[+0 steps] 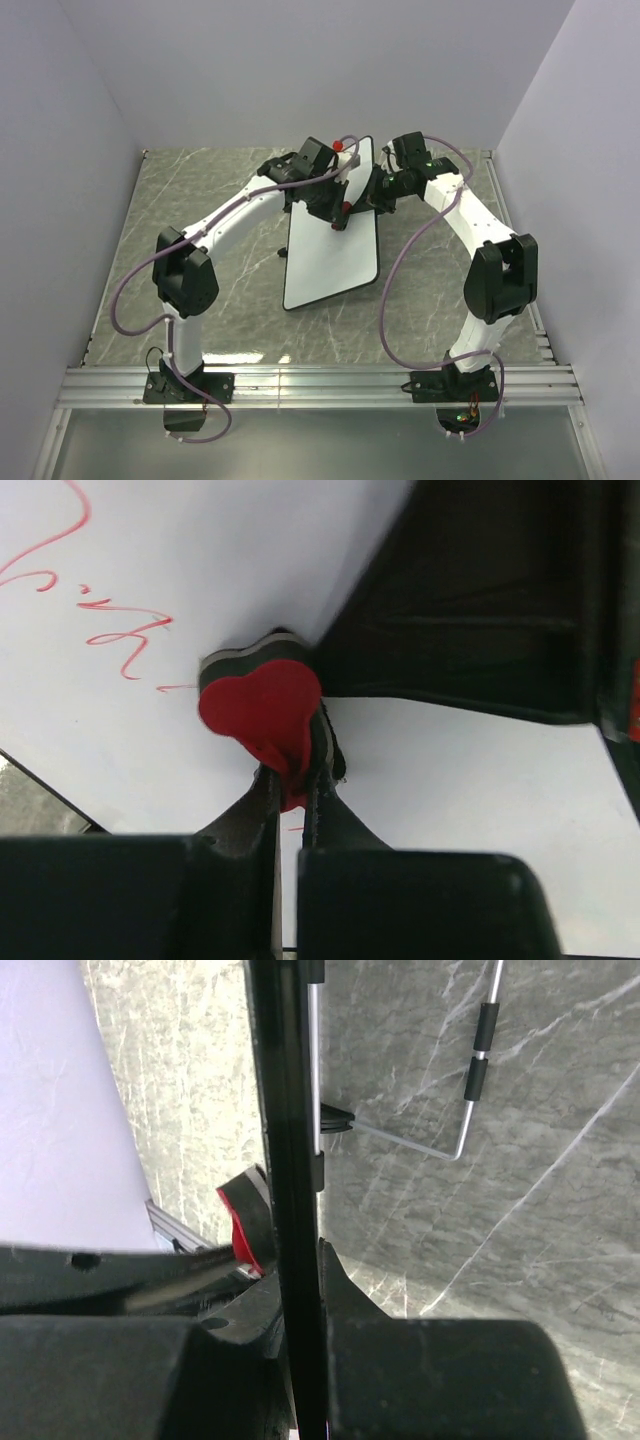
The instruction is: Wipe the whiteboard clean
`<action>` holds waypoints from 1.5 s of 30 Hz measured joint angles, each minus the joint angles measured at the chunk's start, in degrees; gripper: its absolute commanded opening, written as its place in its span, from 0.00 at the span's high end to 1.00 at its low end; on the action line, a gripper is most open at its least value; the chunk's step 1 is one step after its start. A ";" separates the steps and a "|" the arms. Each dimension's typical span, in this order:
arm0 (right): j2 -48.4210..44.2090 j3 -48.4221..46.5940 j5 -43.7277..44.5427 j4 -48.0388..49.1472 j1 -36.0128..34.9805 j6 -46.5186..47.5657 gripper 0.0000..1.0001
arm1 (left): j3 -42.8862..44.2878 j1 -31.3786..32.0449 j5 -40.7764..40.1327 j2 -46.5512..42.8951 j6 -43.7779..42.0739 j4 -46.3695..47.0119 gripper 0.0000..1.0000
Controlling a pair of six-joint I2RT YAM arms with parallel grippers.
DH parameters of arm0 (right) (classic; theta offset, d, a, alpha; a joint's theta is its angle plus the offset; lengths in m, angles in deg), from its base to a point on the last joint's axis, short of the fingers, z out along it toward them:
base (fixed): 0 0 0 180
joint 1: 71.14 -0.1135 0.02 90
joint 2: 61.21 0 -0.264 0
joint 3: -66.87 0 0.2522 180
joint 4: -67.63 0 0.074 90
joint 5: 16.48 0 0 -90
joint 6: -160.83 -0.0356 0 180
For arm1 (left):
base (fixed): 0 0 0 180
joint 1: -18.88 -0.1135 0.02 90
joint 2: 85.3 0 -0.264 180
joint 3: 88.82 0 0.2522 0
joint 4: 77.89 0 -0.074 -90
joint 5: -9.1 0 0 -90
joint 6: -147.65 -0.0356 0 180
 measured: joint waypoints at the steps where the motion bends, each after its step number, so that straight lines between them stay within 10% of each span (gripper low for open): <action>1: 0.09 0.00 -0.13 0.00 0.09 0.22 1.00 | 0.39 -0.33 0.09 0.57 0.44 -0.28 1.00; 15: 0.07 -0.02 -0.87 -0.22 0.22 0.55 1.00 | 10.45 -16.06 4.11 17.64 3.65 0.79 1.00; 32: 2.54 -4.11 -1.33 -4.00 0.02 3.21 1.00 | 13.16 -3.21 4.35 7.74 -0.52 0.90 1.00; 45: 2.73 -4.11 -1.60 -4.20 0.02 3.52 1.00 | 22.21 -12.98 -2.45 21.42 5.44 1.09 1.00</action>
